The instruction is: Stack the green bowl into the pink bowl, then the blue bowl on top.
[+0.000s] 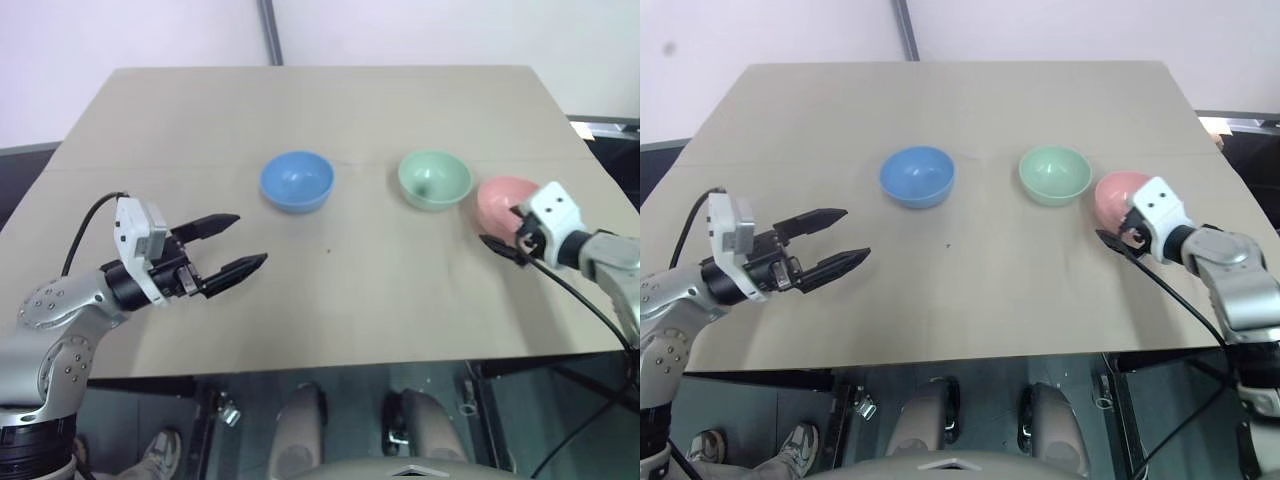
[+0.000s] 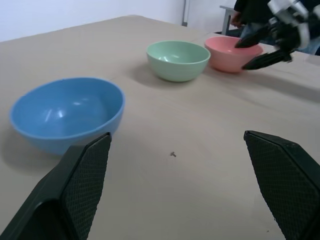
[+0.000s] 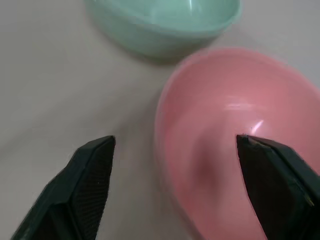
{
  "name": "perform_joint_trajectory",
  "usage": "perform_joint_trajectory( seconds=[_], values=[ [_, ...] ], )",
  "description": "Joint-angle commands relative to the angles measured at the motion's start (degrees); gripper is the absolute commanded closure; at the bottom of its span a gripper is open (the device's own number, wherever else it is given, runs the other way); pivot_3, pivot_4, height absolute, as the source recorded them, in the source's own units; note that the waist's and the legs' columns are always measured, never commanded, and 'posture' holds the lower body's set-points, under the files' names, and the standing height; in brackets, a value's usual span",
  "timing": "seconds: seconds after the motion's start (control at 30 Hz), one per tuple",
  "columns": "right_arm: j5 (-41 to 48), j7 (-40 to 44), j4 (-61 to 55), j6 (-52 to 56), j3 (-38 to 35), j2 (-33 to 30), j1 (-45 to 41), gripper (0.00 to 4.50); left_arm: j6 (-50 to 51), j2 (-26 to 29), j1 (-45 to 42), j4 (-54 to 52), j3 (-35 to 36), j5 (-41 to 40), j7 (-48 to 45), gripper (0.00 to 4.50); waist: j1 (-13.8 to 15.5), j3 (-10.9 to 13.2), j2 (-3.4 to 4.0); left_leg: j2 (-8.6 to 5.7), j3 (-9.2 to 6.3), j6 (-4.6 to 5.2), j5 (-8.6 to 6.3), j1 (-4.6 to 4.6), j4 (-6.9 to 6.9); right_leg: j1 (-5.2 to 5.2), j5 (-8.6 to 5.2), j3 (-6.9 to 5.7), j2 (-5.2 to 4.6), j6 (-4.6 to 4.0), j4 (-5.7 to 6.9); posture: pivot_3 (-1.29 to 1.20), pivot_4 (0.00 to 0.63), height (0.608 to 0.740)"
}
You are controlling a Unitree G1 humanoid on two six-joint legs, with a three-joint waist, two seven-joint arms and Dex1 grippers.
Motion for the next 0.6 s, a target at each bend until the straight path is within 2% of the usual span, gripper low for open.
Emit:
perform_joint_trajectory(
  seconds=[0.03, 0.07, 0.13, 0.2, 0.23, 0.3, 0.47, 0.6],
  values=[
    [-3.18, 1.94, 4.31, -1.82, 2.03, -0.55, -3.37, 1.88, -0.07, -0.27, 1.26, -3.27, 2.12, -1.00, 0.32, 0.00, -0.01, 0.00, 0.00, 0.00, 0.00, 0.00, 0.00, 0.01, -0.01, 0.00, 0.00, 0.00, 0.00, -0.01, 0.00, 0.00, 0.150, 0.740],
    [-3.71, 2.20, 5.07, -2.26, 2.33, -0.45, -3.79, 2.47, -0.01, -0.40, 1.86, -3.72, 2.58, -1.16, 0.55, 0.00, 0.00, 0.00, 0.00, 0.00, 0.01, 0.00, 0.00, 0.01, -0.02, -0.01, 0.01, 0.01, 0.01, -0.02, 0.00, 0.00, 0.150, 0.740],
    [-4.80, 2.93, 5.67, -3.34, 2.93, -0.74, -4.12, 3.10, -0.09, -0.71, 3.04, -4.46, 3.34, -1.30, 1.02, 0.00, 0.04, 0.00, 0.00, 0.00, 0.01, 0.00, 0.00, 0.01, -0.03, -0.01, 0.05, 0.02, 0.01, -0.09, 0.00, 0.00, 0.150, 0.740],
    [-5.44, 2.78, 5.15, -4.97, 2.46, -0.67, -3.99, 4.13, -0.31, -1.15, 4.31, -5.09, 3.89, -1.14, 1.35, 0.00, 0.02, -0.03, -0.03, 0.00, 0.02, 0.00, 0.00, 0.02, -0.03, -0.01, 0.06, 0.02, 0.01, -0.10, -0.01, 0.00, 0.150, 0.740],
    [-5.60, 3.03, 4.34, -5.54, 2.18, -0.80, -3.64, 4.44, -0.38, -1.34, 4.95, -5.47, 4.14, -1.09, 1.46, 0.00, 0.02, -0.08, -0.12, 0.00, 0.03, 0.00, 0.00, 0.03, -0.01, 0.00, 0.06, 0.03, 0.01, -0.08, 0.00, 0.00, 0.150, 0.740],
    [-4.04, 5.78, -1.05, -5.51, 1.31, -1.93, -1.53, 4.48, -0.60, -1.82, 6.13, -6.04, 4.56, -0.81, 1.87, 0.00, 0.07, -0.10, -0.15, 0.01, 0.03, 0.00, 0.00, 0.04, 0.00, 0.01, 0.01, 0.02, 0.01, -0.01, 0.00, 0.00, 0.150, 0.740],
    [7.49, 17.05, -22.90, -0.12, 0.57, -4.52, 6.21, 4.48, -2.85, -3.22, 8.92, -3.43, 4.75, 1.80, 1.37, 0.00, -0.01, -0.08, -0.11, 0.02, 0.00, 0.00, 0.00, 0.05, -0.08, -0.01, 0.00, 0.02, 0.02, -0.01, -0.01, 0.00, 0.150, 0.740],
    [9.74, 16.08, -31.51, 4.59, 6.13, -0.45, 5.00, 4.48, -4.98, -4.08, 10.45, -0.27, 4.56, 3.96, 0.41, 0.00, -0.28, -0.11, -0.16, 0.03, 0.04, -0.01, 0.00, 0.10, -0.06, -0.03, -0.01, 0.09, 0.03, 0.01, 0.03, 0.00, 0.150, 0.740]
  ],
)
